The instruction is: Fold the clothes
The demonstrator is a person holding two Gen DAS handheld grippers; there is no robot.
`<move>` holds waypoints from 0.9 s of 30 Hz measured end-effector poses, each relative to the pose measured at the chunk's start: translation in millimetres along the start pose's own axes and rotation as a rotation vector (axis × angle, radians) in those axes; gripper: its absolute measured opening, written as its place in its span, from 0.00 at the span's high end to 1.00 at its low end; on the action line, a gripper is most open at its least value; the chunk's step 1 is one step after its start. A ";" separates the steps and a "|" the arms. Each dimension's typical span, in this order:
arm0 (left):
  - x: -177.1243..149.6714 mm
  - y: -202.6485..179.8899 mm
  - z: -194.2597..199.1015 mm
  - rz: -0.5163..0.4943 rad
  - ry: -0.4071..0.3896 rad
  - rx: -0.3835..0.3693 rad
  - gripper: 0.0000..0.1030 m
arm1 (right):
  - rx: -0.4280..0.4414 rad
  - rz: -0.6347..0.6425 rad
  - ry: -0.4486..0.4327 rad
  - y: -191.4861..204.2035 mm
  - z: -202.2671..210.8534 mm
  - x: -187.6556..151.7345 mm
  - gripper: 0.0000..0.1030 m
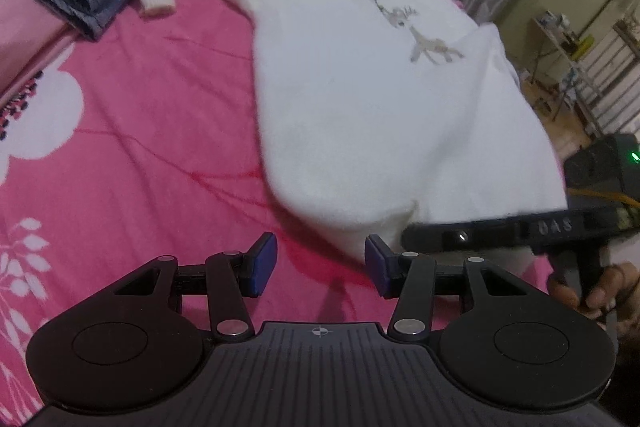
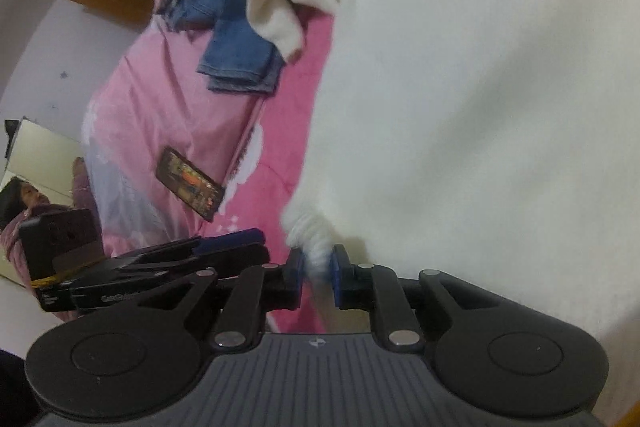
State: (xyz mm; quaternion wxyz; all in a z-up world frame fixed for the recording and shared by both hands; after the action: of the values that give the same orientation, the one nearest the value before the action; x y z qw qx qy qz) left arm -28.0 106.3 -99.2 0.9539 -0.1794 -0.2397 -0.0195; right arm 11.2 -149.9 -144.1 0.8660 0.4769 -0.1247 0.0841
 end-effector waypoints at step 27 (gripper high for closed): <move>-2.4 4.5 17.4 0.039 -0.034 0.000 0.52 | -0.410 0.778 -0.069 90.7 -3.1 -53.2 0.77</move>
State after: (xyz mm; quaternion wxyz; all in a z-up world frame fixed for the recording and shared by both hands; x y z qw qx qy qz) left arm -37.4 116.5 -87.5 0.9499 -0.1843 -0.2523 0.0021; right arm -63.2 -100.6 -88.5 0.8421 0.2151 -0.3378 0.3614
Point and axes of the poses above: each gripper's, at about its wrist camera, not at the fingertips, and z roughly against the way its jaws point, y to its left, x to its top, the point moved 2 cm from there along -z, roughly the way its jaws point, and after that the axes turned 2 degrees about z, right-handed, at the moved point
